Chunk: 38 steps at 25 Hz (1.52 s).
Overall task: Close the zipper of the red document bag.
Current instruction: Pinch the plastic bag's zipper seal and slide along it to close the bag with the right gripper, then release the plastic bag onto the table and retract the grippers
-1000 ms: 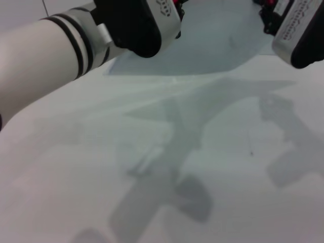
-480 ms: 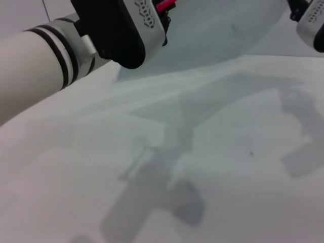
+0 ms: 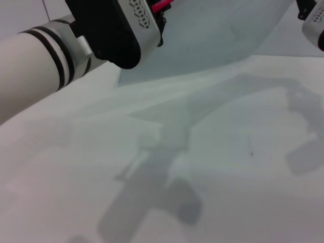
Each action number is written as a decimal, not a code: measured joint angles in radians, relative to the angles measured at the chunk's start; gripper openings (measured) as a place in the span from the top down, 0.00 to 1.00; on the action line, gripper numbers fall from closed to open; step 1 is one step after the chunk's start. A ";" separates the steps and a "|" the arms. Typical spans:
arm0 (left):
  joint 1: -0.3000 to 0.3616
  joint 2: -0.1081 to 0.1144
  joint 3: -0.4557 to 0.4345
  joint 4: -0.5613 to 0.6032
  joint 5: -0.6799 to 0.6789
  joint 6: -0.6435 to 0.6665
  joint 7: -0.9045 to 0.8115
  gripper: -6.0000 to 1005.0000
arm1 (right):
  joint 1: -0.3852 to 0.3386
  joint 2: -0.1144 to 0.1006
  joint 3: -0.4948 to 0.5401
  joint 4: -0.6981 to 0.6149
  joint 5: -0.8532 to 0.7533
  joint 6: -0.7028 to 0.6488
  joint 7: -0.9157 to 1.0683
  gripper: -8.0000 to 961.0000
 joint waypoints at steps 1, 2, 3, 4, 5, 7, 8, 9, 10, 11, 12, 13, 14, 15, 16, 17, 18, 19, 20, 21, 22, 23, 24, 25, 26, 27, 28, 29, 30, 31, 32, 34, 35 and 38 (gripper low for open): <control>0.001 0.000 -0.001 0.000 0.000 0.000 0.000 0.94 | 0.000 0.000 0.005 0.004 -0.002 0.003 0.000 0.92; 0.002 0.000 -0.002 0.000 0.000 0.000 0.000 0.94 | 0.001 0.000 0.008 0.007 -0.003 0.005 0.000 0.92; 0.003 0.000 -0.002 0.001 0.000 0.000 0.000 0.94 | 0.002 0.000 0.011 0.010 -0.004 0.006 0.000 0.92; 0.005 0.000 -0.002 0.001 0.000 0.000 0.000 0.94 | 0.003 0.000 0.012 0.013 -0.004 0.007 0.000 0.92; 0.007 0.000 -0.003 0.001 0.000 0.000 0.001 0.94 | 0.004 0.000 0.013 0.016 -0.004 0.007 0.000 0.92; 0.011 0.000 -0.003 0.001 0.000 0.000 0.006 0.94 | 0.006 0.000 0.013 0.020 -0.004 0.007 0.000 0.92; 0.012 0.000 -0.003 0.002 0.000 0.000 0.008 0.94 | 0.006 0.000 0.013 0.021 -0.004 0.007 0.000 0.92; 0.014 0.000 -0.003 0.002 0.000 0.000 0.012 0.94 | 0.006 0.000 0.013 0.021 -0.004 0.007 0.000 0.92; 0.014 0.000 -0.003 0.003 0.000 0.000 0.013 0.94 | 0.006 0.000 0.013 0.022 -0.004 0.007 0.000 0.92; 0.014 0.000 -0.003 0.004 0.000 0.000 0.014 0.94 | 0.006 0.000 0.013 0.022 -0.004 0.007 0.000 0.92; 0.014 0.000 -0.003 0.004 0.000 0.000 0.014 0.94 | 0.006 -0.001 0.013 0.022 -0.004 0.007 0.000 0.91; 0.014 0.000 -0.004 0.006 0.000 0.000 0.014 0.94 | 0.006 -0.001 0.013 0.022 -0.004 0.007 0.000 0.91; 0.014 0.000 -0.004 0.006 0.000 0.000 0.014 0.94 | 0.006 -0.001 0.013 0.023 -0.004 0.007 0.000 0.91; 0.014 0.000 -0.004 0.006 0.000 0.000 0.014 0.94 | 0.007 -0.001 0.013 0.024 -0.004 0.007 0.000 0.91; 0.014 0.000 -0.004 0.007 0.000 0.001 0.014 0.93 | 0.007 -0.001 0.013 0.026 -0.004 0.007 0.000 0.91; 0.014 0.000 -0.004 0.008 0.000 0.004 0.014 0.93 | 0.007 -0.001 0.013 0.027 -0.004 0.007 0.000 0.91; 0.014 0.000 -0.004 0.009 0.000 0.008 0.014 0.93 | 0.008 -0.001 0.013 0.028 -0.004 0.009 0.000 0.91; 0.015 0.000 -0.004 0.011 0.000 0.014 0.014 0.93 | 0.007 -0.001 0.011 0.028 -0.004 0.017 0.000 0.90; 0.015 0.000 -0.004 0.014 0.000 0.022 0.014 0.93 | 0.005 -0.001 0.006 0.028 -0.004 0.033 0.000 0.90; 0.015 0.000 -0.005 0.018 0.000 0.030 0.017 0.93 | 0.001 0.000 -0.001 0.028 -0.004 0.056 0.000 0.90; 0.014 0.000 -0.006 0.023 0.000 0.038 0.023 0.93 | -0.004 0.001 -0.011 0.028 -0.004 0.076 -0.001 0.90; 0.014 0.000 -0.007 0.034 0.000 0.049 0.038 0.93 | -0.010 0.001 -0.021 0.028 -0.005 0.098 -0.002 0.90; 0.013 0.001 -0.007 0.045 0.000 0.060 0.055 0.93 | -0.015 0.001 -0.032 0.028 -0.006 0.119 -0.003 0.90; 0.012 0.001 -0.007 0.057 0.000 0.077 0.070 0.93 | -0.019 0.002 -0.038 0.028 -0.006 0.134 -0.003 0.90; 0.011 0.001 -0.006 0.075 0.000 0.105 0.085 0.93 | -0.022 0.003 -0.043 0.028 -0.006 0.148 -0.003 0.89; 0.011 0.001 -0.004 0.087 0.000 0.129 0.088 0.93 | -0.026 0.004 -0.045 0.030 -0.005 0.167 -0.002 0.89; 0.011 0.000 -0.001 0.103 0.000 0.171 0.090 0.92 | -0.029 0.004 -0.048 0.032 -0.004 0.183 -0.002 0.89; 0.013 0.000 0.001 0.116 0.000 0.205 0.087 0.90 | -0.032 0.004 -0.049 0.034 -0.002 0.196 -0.002 0.89; 0.016 0.000 0.005 0.128 -0.003 0.242 0.086 0.88 | -0.036 0.005 -0.052 0.036 0.000 0.212 -0.001 0.89; 0.019 0.000 0.007 0.135 -0.005 0.268 0.085 0.86 | -0.037 0.005 -0.053 0.038 0.001 0.216 -0.001 0.84; 0.021 -0.001 0.009 0.144 -0.008 0.299 0.084 0.84 | -0.038 0.005 -0.055 0.040 0.002 0.221 -0.001 0.80; 0.023 -0.001 0.013 0.154 -0.011 0.328 0.083 0.81 | -0.039 0.005 -0.057 0.043 0.003 0.225 0.004 0.71; 0.023 -0.001 0.014 0.156 -0.012 0.331 0.082 0.79 | -0.039 0.005 -0.058 0.043 0.003 0.226 0.009 0.67; 0.022 -0.001 0.015 0.159 -0.014 0.337 0.069 0.73 | -0.038 0.005 -0.060 0.043 0.003 0.229 0.022 0.42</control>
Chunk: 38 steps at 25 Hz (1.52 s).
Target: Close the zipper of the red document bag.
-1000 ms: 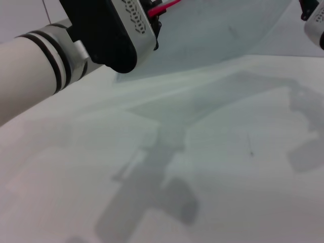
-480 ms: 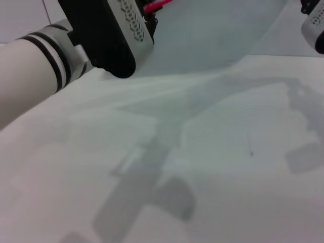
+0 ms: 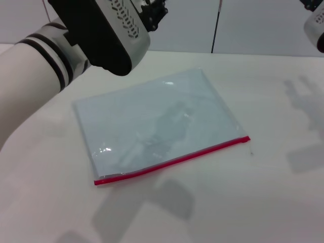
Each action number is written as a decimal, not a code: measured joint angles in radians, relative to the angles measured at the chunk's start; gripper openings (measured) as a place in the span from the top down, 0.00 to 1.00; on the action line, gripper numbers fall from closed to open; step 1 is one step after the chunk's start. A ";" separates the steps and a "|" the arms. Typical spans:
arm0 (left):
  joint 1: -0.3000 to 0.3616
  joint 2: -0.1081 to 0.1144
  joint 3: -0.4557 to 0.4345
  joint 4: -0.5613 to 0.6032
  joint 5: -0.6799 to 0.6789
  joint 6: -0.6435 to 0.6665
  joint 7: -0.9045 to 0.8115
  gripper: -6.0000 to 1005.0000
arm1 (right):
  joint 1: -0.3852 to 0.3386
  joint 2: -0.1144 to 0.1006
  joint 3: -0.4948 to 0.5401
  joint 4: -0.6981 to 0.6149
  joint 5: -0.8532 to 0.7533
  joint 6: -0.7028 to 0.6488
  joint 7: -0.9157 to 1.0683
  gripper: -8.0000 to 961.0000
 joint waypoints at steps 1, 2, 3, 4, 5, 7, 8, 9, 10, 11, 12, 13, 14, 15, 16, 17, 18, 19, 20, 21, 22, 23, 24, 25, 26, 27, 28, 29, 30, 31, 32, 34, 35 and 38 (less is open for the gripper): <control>-0.001 0.000 -0.001 0.001 0.000 0.002 -0.007 0.68 | 0.000 0.000 -0.001 0.000 0.000 0.004 0.006 0.42; -0.002 0.000 -0.003 0.003 0.000 0.008 -0.019 0.64 | 0.000 0.000 -0.001 0.001 0.000 0.010 0.014 0.41; -0.003 0.000 -0.006 0.006 0.000 0.017 -0.032 0.59 | -0.002 0.000 -0.002 0.001 0.001 0.017 0.026 0.40; -0.004 0.000 -0.010 0.013 0.000 0.029 -0.050 0.54 | -0.006 0.000 -0.003 0.001 0.001 0.026 0.042 0.39; -0.007 0.000 -0.014 0.023 -0.001 0.041 -0.068 0.49 | -0.009 0.000 -0.007 0.001 0.002 0.034 0.062 0.39; -0.014 0.000 -0.025 0.058 -0.012 0.080 -0.123 0.41 | -0.021 0.000 -0.024 0.003 0.002 0.067 0.141 0.39; -0.019 0.000 -0.031 0.084 -0.031 0.115 -0.162 0.37 | -0.027 0.000 -0.041 0.007 0.002 0.093 0.191 0.39; -0.024 0.000 -0.036 0.110 -0.050 0.145 -0.189 0.33 | -0.036 0.000 -0.060 0.013 0.003 0.127 0.236 0.39; -0.030 0.000 -0.041 0.142 -0.079 0.189 -0.220 0.29 | -0.058 0.000 -0.122 0.043 0.003 0.241 0.335 0.39; -0.037 0.000 -0.045 0.183 -0.110 0.235 -0.241 0.26 | -0.058 0.000 -0.122 0.043 0.003 0.241 0.335 0.39; -0.045 0.001 -0.048 0.222 -0.138 0.277 -0.259 0.22 | -0.067 0.000 -0.156 0.064 0.005 0.308 0.374 0.39; -0.056 0.001 -0.049 0.286 -0.186 0.349 -0.281 0.18 | -0.075 0.000 -0.202 0.100 0.011 0.402 0.414 0.39; -0.064 0.001 -0.049 0.328 -0.215 0.398 -0.294 0.14 | -0.080 0.000 -0.252 0.144 0.030 0.513 0.453 0.39; -0.074 0.002 -0.044 0.391 -0.256 0.478 -0.312 0.14 | -0.084 0.001 -0.306 0.195 0.057 0.621 0.480 0.39; -0.081 0.002 -0.036 0.450 -0.282 0.556 -0.329 0.14 | -0.084 0.000 -0.353 0.241 0.099 0.736 0.497 0.39; -0.086 0.002 -0.026 0.503 -0.298 0.618 -0.342 0.14 | -0.081 0.000 -0.406 0.288 0.153 0.845 0.506 0.39; -0.098 0.001 -0.007 0.581 -0.308 0.709 -0.365 0.14 | -0.076 0.000 -0.459 0.332 0.209 0.941 0.511 0.39; -0.109 0.001 0.005 0.634 -0.310 0.776 -0.382 0.14 | -0.069 0.000 -0.498 0.366 0.262 1.003 0.518 0.39; -0.123 0.001 0.021 0.702 -0.310 0.858 -0.405 0.14 | -0.058 0.000 -0.539 0.404 0.322 1.065 0.532 0.39; -0.142 0.001 0.040 0.774 -0.309 0.940 -0.433 0.14 | -0.038 0.000 -0.583 0.457 0.383 1.108 0.563 0.39; -0.161 0.001 0.061 0.843 -0.309 1.021 -0.463 0.14 | -0.024 0.000 -0.604 0.491 0.412 1.122 0.592 0.39; -0.193 0.001 0.097 0.945 -0.309 1.127 -0.508 0.14 | -0.010 -0.001 -0.630 0.529 0.441 1.138 0.630 0.39; -0.199 0.001 0.103 0.962 -0.310 1.140 -0.515 0.14 | 0.003 0.000 -0.654 0.576 0.464 1.157 0.677 0.39; -0.216 0.000 0.121 1.013 -0.310 1.192 -0.545 0.14 | 0.012 0.000 -0.674 0.616 0.478 1.181 0.725 0.39; -0.234 -0.001 0.138 1.061 -0.311 1.234 -0.575 0.14 | 0.021 0.000 -0.692 0.657 0.487 1.203 0.773 0.39; -0.248 -0.003 0.146 1.101 -0.312 1.257 -0.602 0.14 | 0.028 0.000 -0.703 0.691 0.489 1.218 0.810 0.39; -0.257 -0.005 0.148 1.122 -0.319 1.259 -0.614 0.14 | 0.036 0.000 -0.715 0.727 0.490 1.232 0.852 0.39; -0.268 -0.006 0.152 1.151 -0.330 1.261 -0.627 0.14 | 0.044 0.001 -0.725 0.758 0.491 1.238 0.890 0.39; -0.283 -0.006 0.157 1.185 -0.349 1.261 -0.640 0.14 | 0.046 0.001 -0.732 0.780 0.491 1.236 0.919 0.39; -0.294 -0.006 0.163 1.211 -0.365 1.262 -0.652 0.14 | 0.048 0.002 -0.737 0.800 0.491 1.232 0.945 0.39; -0.301 -0.006 0.167 1.229 -0.374 1.263 -0.661 0.14 | 0.048 0.002 -0.740 0.813 0.492 1.224 0.961 0.39; -0.307 -0.006 0.170 1.259 -0.385 1.264 -0.672 0.14 | 0.048 0.003 -0.741 0.832 0.493 1.205 0.977 0.39; -0.312 -0.007 0.170 1.281 -0.389 1.265 -0.675 0.14 | 0.049 0.004 -0.742 0.837 0.498 1.191 0.978 0.39; -0.317 -0.008 0.170 1.301 -0.390 1.262 -0.677 0.14 | 0.049 0.004 -0.744 0.843 0.518 1.157 0.980 0.39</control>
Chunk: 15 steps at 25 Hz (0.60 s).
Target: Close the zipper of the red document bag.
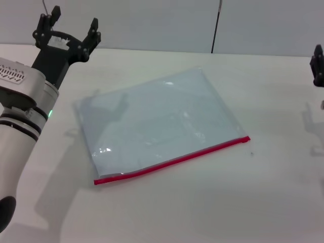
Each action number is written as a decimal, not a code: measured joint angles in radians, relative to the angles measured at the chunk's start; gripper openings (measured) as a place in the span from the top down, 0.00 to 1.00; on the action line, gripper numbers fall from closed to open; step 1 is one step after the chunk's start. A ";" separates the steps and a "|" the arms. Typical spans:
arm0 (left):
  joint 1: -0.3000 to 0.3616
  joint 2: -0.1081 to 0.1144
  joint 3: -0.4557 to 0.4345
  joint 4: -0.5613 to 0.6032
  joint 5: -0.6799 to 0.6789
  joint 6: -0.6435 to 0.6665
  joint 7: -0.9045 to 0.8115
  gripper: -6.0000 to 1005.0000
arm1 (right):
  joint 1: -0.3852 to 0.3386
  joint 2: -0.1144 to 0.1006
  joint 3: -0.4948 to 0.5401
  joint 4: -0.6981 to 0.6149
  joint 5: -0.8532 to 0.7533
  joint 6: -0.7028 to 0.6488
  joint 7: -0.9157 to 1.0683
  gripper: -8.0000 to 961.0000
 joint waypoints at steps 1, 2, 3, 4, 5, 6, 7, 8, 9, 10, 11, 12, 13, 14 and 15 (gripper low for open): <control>-0.001 0.000 -0.001 0.004 0.000 -0.003 -0.001 0.14 | 0.001 0.000 0.000 0.002 0.006 -0.014 0.000 0.39; -0.002 0.000 -0.002 0.007 -0.002 -0.005 -0.001 0.14 | 0.003 0.000 -0.001 0.004 0.009 -0.025 0.001 0.39; -0.002 0.000 -0.003 0.010 -0.006 -0.007 -0.001 0.14 | 0.006 0.000 -0.001 0.009 0.012 -0.036 0.001 0.39; -0.004 0.000 -0.003 0.015 -0.015 -0.008 -0.001 0.14 | 0.008 0.000 -0.001 0.014 0.013 -0.044 0.001 0.39; -0.006 0.001 -0.003 0.020 -0.022 -0.008 -0.001 0.14 | 0.011 0.000 -0.002 0.019 0.014 -0.048 0.001 0.39; -0.009 0.002 -0.002 0.027 -0.031 -0.008 -0.001 0.14 | 0.012 0.000 -0.002 0.023 0.014 -0.051 0.002 0.39; -0.012 0.002 -0.001 0.034 -0.035 -0.008 -0.001 0.14 | 0.013 0.000 -0.002 0.026 0.014 -0.052 0.002 0.39; -0.015 0.002 -0.001 0.041 -0.037 -0.008 -0.001 0.14 | 0.015 0.001 -0.002 0.027 0.015 -0.053 0.002 0.39; -0.017 0.002 -0.001 0.044 -0.037 -0.008 -0.001 0.14 | 0.016 0.001 -0.002 0.028 0.015 -0.053 0.002 0.39; -0.019 0.002 -0.002 0.049 -0.037 -0.008 -0.002 0.14 | 0.017 0.001 -0.002 0.028 0.015 -0.053 0.002 0.39; -0.022 0.002 -0.002 0.052 -0.038 -0.008 -0.002 0.14 | 0.018 0.001 -0.001 0.028 0.016 -0.053 0.002 0.39; -0.024 0.002 -0.002 0.054 -0.038 -0.008 -0.002 0.14 | 0.019 0.001 0.001 0.029 0.016 -0.054 0.002 0.39; -0.026 0.002 -0.002 0.056 -0.038 -0.008 -0.004 0.14 | 0.021 0.001 0.003 0.033 0.016 -0.055 0.003 0.39; -0.027 0.001 -0.002 0.058 -0.038 -0.008 -0.007 0.14 | 0.022 0.001 0.004 0.034 0.016 -0.055 0.003 0.39; -0.027 0.001 -0.002 0.058 -0.038 -0.008 -0.010 0.14 | 0.022 0.001 0.004 0.034 0.016 -0.055 0.003 0.39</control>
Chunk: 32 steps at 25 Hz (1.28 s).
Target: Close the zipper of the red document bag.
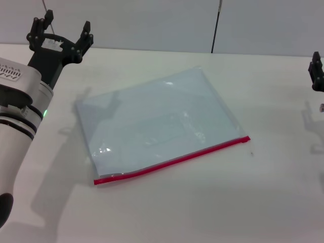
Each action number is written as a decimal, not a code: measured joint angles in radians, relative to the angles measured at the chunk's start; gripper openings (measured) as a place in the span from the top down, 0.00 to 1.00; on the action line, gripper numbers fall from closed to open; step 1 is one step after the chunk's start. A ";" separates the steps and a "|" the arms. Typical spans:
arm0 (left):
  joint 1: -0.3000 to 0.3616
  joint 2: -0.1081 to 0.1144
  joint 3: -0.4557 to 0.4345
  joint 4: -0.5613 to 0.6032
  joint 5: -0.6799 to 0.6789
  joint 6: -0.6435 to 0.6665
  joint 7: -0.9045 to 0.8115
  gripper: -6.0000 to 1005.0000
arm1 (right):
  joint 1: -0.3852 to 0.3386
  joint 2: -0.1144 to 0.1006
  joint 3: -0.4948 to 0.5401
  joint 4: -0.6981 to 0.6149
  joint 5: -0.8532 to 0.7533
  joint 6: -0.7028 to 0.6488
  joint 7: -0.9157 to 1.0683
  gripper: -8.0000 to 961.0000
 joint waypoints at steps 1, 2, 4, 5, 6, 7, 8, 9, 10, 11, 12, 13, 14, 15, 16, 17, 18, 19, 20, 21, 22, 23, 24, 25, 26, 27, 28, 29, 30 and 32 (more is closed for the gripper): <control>0.000 0.000 0.000 0.000 0.000 0.000 -0.003 0.14 | 0.001 0.000 0.000 0.001 0.000 -0.003 0.000 0.39; 0.000 0.000 0.000 0.000 0.000 0.000 -0.009 0.14 | 0.002 -0.001 0.001 0.002 0.000 -0.008 0.000 0.39; 0.000 0.001 0.000 0.000 0.000 0.001 -0.020 0.14 | 0.005 -0.002 0.001 0.003 0.000 -0.018 0.000 0.39; 0.000 0.002 -0.001 0.000 0.000 0.001 -0.025 0.14 | 0.007 -0.002 0.001 0.003 0.000 -0.025 0.000 0.39; 0.000 0.002 -0.001 0.000 0.000 0.001 -0.028 0.14 | 0.009 -0.002 0.001 0.003 0.001 -0.028 0.000 0.39; -0.001 0.003 -0.001 0.000 0.000 0.001 -0.030 0.14 | 0.012 -0.003 0.002 0.003 0.001 -0.033 0.001 0.39; -0.001 0.003 -0.002 0.000 0.000 0.001 -0.030 0.14 | 0.015 -0.003 0.002 0.003 0.001 -0.037 0.001 0.39; -0.001 0.003 -0.002 0.000 0.000 0.001 -0.031 0.14 | 0.018 -0.003 0.002 0.003 0.001 -0.042 0.001 0.39; -0.002 0.003 -0.002 0.000 0.000 0.001 -0.031 0.14 | 0.022 -0.003 0.002 0.003 0.001 -0.047 0.001 0.40; -0.004 0.003 -0.002 0.000 0.000 0.000 -0.031 0.14 | 0.024 -0.002 0.003 0.004 0.001 -0.053 0.001 0.40; -0.006 0.003 -0.001 0.001 0.000 -0.001 -0.031 0.14 | 0.026 -0.002 0.004 0.004 0.001 -0.057 0.001 0.40; -0.009 0.003 0.000 0.001 0.000 -0.004 -0.031 0.14 | 0.027 -0.001 0.004 0.005 0.002 -0.061 0.001 0.40; -0.012 0.003 0.002 0.002 0.000 -0.010 -0.031 0.14 | 0.028 -0.001 0.005 0.005 0.002 -0.064 0.001 0.40; -0.015 0.003 0.002 0.002 0.000 -0.015 -0.031 0.14 | 0.029 -0.001 0.005 0.005 0.002 -0.066 0.001 0.40; -0.018 0.003 0.002 0.004 0.000 -0.021 -0.031 0.14 | 0.030 -0.002 0.005 0.005 0.002 -0.067 0.001 0.40; -0.021 0.003 0.002 0.006 0.000 -0.025 -0.031 0.14 | 0.030 -0.002 0.005 0.005 0.002 -0.068 0.001 0.40; -0.023 0.003 0.002 0.009 0.000 -0.028 -0.031 0.14 | 0.030 -0.002 0.005 0.005 0.002 -0.068 0.001 0.40; -0.025 0.003 0.002 0.012 0.000 -0.030 -0.031 0.14 | 0.030 -0.002 0.005 0.005 0.002 -0.068 0.001 0.40; -0.026 0.003 0.002 0.014 0.000 -0.032 -0.031 0.14 | 0.030 -0.002 0.005 0.005 0.002 -0.068 0.001 0.40; -0.027 0.003 0.002 0.015 0.000 -0.034 -0.031 0.14 | 0.030 -0.002 0.005 0.005 0.002 -0.068 0.001 0.40; -0.027 0.003 0.002 0.015 0.000 -0.035 -0.031 0.14 | 0.031 -0.002 0.005 0.005 0.002 -0.068 0.001 0.40; -0.027 0.002 0.002 0.015 0.000 -0.036 -0.031 0.14 | 0.031 -0.002 0.004 0.005 0.002 -0.068 0.001 0.40; -0.027 0.002 0.002 0.016 0.000 -0.036 -0.031 0.14 | 0.032 -0.002 0.003 0.005 0.002 -0.068 0.001 0.40; -0.028 0.002 0.002 0.016 0.000 -0.037 -0.031 0.14 | 0.032 -0.002 0.002 0.005 0.002 -0.069 0.001 0.40; -0.029 0.002 0.002 0.017 0.000 -0.039 -0.031 0.14 | 0.032 -0.002 0.000 0.005 0.002 -0.069 0.001 0.40; -0.031 0.002 0.002 0.018 0.000 -0.043 -0.031 0.14 | 0.033 -0.002 -0.001 0.005 0.002 -0.072 0.001 0.40; -0.034 0.002 0.002 0.021 0.000 -0.047 -0.031 0.14 | 0.034 -0.002 -0.001 0.005 0.002 -0.076 0.001 0.40; -0.036 0.002 0.002 0.025 0.000 -0.053 -0.031 0.14 | 0.034 -0.002 -0.001 0.005 0.002 -0.080 0.001 0.40; -0.039 0.002 0.001 0.028 0.000 -0.059 -0.031 0.14 | 0.036 -0.002 -0.001 0.005 0.002 -0.085 0.001 0.40; -0.042 0.002 -0.001 0.031 0.000 -0.066 -0.032 0.14 | 0.039 -0.002 0.000 0.005 0.002 -0.092 0.001 0.40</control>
